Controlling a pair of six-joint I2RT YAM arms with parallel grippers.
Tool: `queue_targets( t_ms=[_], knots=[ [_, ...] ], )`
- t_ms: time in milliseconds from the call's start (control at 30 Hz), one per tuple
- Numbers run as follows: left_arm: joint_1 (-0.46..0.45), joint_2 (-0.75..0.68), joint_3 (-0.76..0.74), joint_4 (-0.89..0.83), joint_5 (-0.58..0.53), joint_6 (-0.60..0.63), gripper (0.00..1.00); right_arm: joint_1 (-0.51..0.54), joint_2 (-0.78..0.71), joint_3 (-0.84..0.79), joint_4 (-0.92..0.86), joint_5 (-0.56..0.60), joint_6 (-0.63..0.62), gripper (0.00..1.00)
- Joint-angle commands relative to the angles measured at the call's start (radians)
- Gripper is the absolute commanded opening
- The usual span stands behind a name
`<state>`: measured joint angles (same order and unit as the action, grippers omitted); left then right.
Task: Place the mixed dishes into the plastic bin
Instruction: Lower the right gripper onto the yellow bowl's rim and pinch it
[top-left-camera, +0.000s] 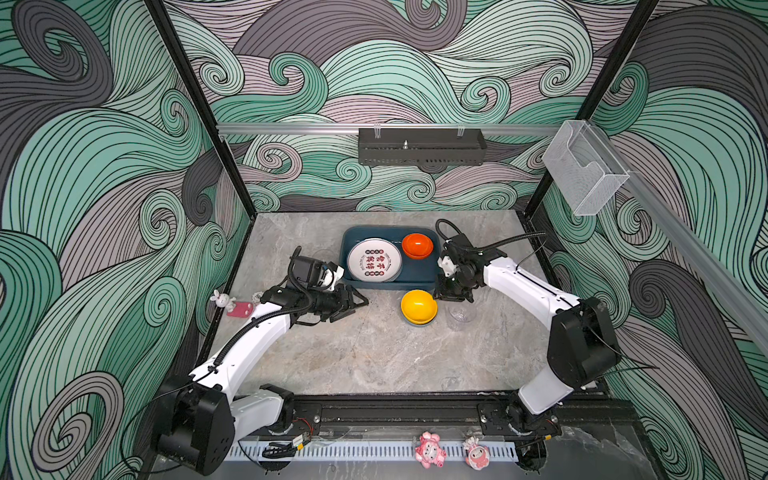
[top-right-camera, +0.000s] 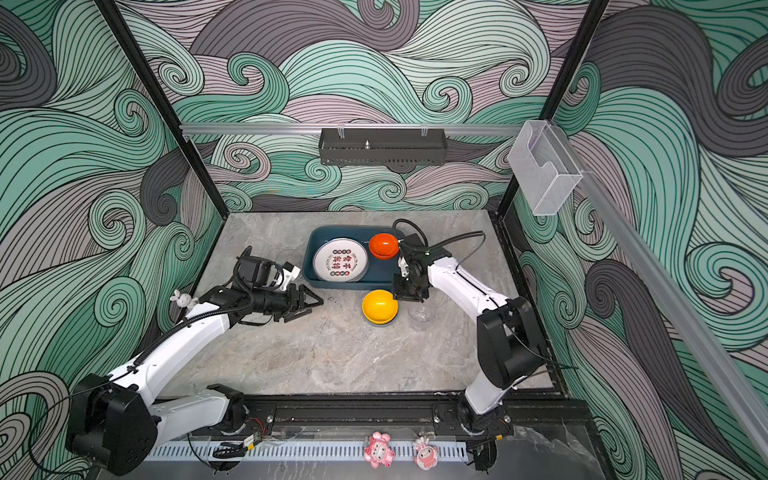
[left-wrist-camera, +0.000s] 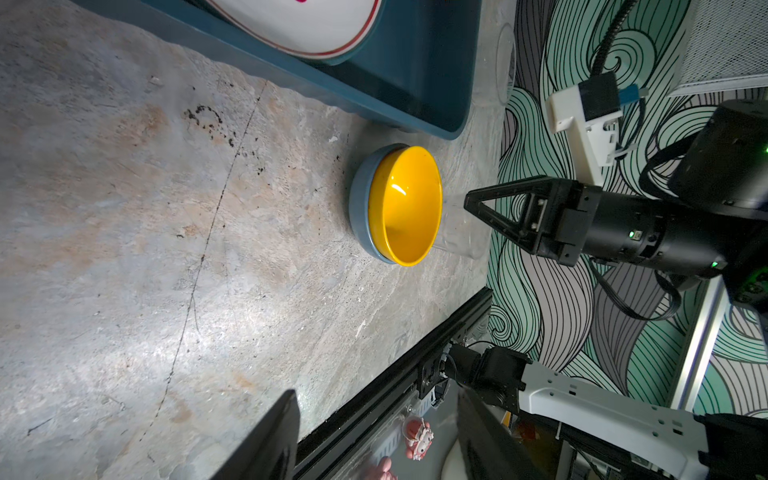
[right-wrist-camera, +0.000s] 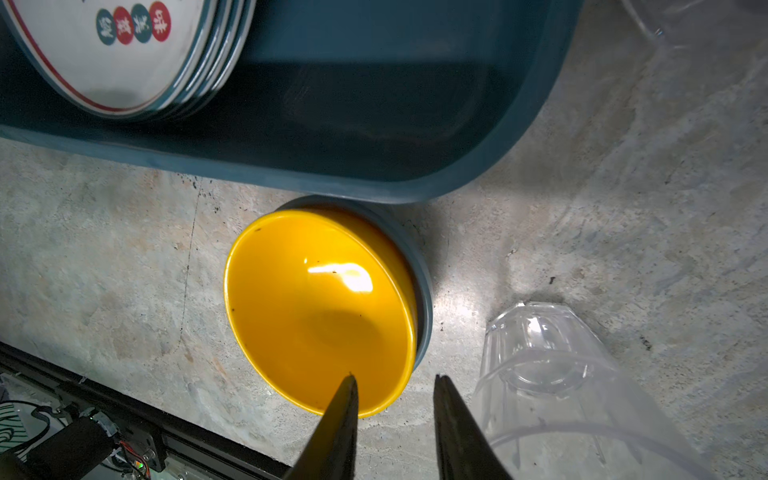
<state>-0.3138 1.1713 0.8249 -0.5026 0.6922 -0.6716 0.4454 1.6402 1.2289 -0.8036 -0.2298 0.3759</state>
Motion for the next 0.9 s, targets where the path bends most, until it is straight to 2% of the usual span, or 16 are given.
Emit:
queue_targets(
  t_ms=[0,567,867],
  knots=[
    [-0.014,0.007,0.014,-0.005,0.003,0.015,0.63,0.015,0.013,-0.012,0.02,0.0,0.015,0.33],
    [-0.031,0.016,-0.009,0.02,-0.004,-0.002,0.62,0.038,0.093,0.006,0.008,0.04,0.018,0.33],
    [-0.032,0.023,-0.017,0.033,-0.004,-0.012,0.62,0.041,0.116,0.005,0.012,0.039,0.016,0.27]
  ],
)
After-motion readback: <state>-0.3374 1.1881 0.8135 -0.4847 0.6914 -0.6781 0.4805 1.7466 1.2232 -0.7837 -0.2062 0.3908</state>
